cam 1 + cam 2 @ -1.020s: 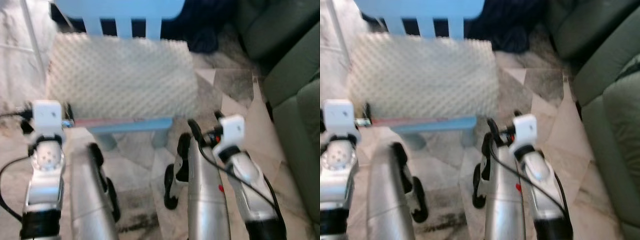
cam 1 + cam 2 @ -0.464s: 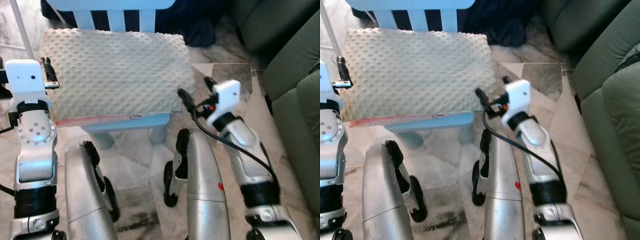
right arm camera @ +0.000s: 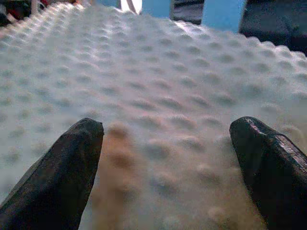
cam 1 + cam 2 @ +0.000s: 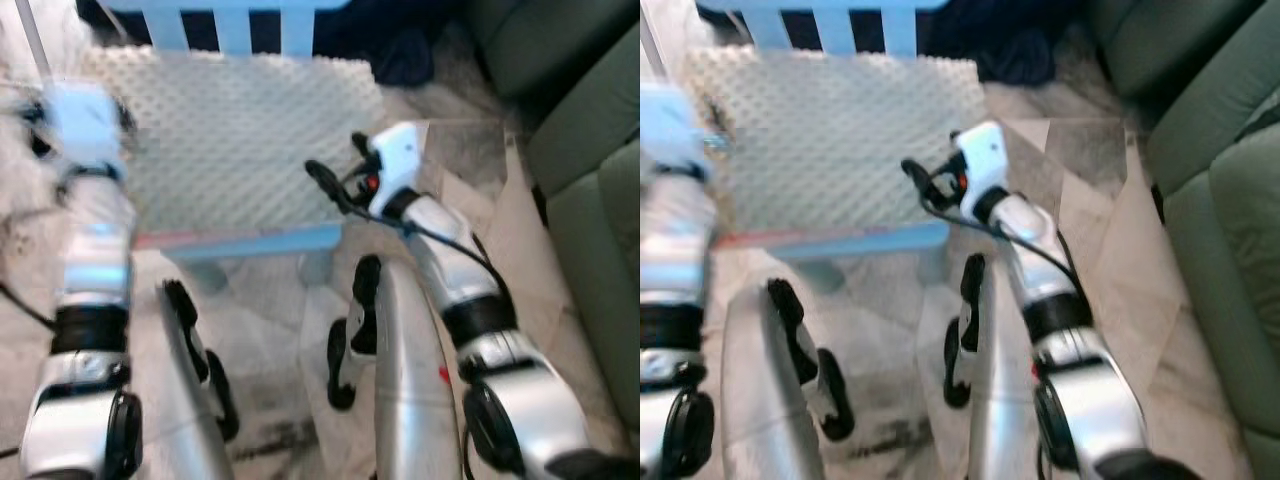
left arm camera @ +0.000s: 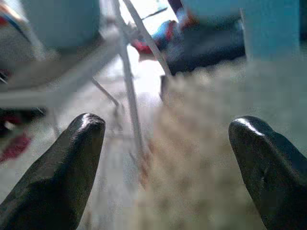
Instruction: Move the pillow to the sofa
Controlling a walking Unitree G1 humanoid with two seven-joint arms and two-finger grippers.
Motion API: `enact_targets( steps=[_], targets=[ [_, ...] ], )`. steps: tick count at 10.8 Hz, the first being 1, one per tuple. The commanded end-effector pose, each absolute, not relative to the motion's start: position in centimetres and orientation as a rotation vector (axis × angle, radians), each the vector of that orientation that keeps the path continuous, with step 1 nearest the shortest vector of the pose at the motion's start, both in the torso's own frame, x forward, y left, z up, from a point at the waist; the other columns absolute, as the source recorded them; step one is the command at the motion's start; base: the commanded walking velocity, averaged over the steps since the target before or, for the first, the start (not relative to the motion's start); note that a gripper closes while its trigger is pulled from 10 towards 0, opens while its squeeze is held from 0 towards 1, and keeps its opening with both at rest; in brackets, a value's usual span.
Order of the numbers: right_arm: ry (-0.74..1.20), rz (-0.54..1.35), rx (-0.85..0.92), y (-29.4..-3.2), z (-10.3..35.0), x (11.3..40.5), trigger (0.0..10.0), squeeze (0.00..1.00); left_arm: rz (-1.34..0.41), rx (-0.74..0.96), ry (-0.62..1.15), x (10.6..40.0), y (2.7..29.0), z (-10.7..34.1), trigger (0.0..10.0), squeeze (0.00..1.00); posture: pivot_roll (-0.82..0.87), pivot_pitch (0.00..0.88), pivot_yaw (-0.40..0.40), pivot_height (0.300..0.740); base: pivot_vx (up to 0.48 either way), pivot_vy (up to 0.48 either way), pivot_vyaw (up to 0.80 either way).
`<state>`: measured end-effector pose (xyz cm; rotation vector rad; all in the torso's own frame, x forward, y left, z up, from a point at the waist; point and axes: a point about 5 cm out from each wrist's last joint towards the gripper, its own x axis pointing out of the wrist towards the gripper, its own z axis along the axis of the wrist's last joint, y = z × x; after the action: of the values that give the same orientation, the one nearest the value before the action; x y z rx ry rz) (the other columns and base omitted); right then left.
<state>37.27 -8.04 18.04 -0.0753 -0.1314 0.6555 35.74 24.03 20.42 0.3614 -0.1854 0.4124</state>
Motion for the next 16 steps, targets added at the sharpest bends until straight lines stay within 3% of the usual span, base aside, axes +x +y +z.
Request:
enact_targets(
  steps=[1,2,3,7,16],
  targets=[
    [-0.090,0.642,-0.081,-7.9,16.8,37.3,10.0,0.00,0.391,0.350,-0.157,36.0,23.9,19.3,10.0,0.00,-0.03,0.447,-0.098,0.461,0.000,0.000,0.00],
    [-0.027,0.613,-0.079,-7.6,15.7,37.5,10.0,0.00,0.366,0.303,-0.086,36.4,23.9,17.7,10.0,0.00,-0.03,0.450,-0.098,0.461,0.000,0.000,0.00],
    [0.031,0.603,-0.042,-7.4,13.9,37.2,0.0,0.00,0.322,0.318,-0.045,36.6,23.5,15.9,0.0,0.00,-0.02,0.451,-0.100,0.461,0.000,0.000,0.00],
    [0.112,0.592,0.027,-7.1,11.6,36.6,0.0,0.00,0.292,0.322,0.030,36.1,23.6,12.7,0.0,0.00,-0.03,0.463,-0.103,0.461,0.000,0.000,0.00],
    [0.135,0.550,0.065,-8.4,10.7,36.5,0.0,0.00,0.279,0.320,0.019,36.1,23.3,12.1,0.0,0.00,-0.05,0.486,-0.108,0.461,0.000,0.000,0.00]
  ],
)
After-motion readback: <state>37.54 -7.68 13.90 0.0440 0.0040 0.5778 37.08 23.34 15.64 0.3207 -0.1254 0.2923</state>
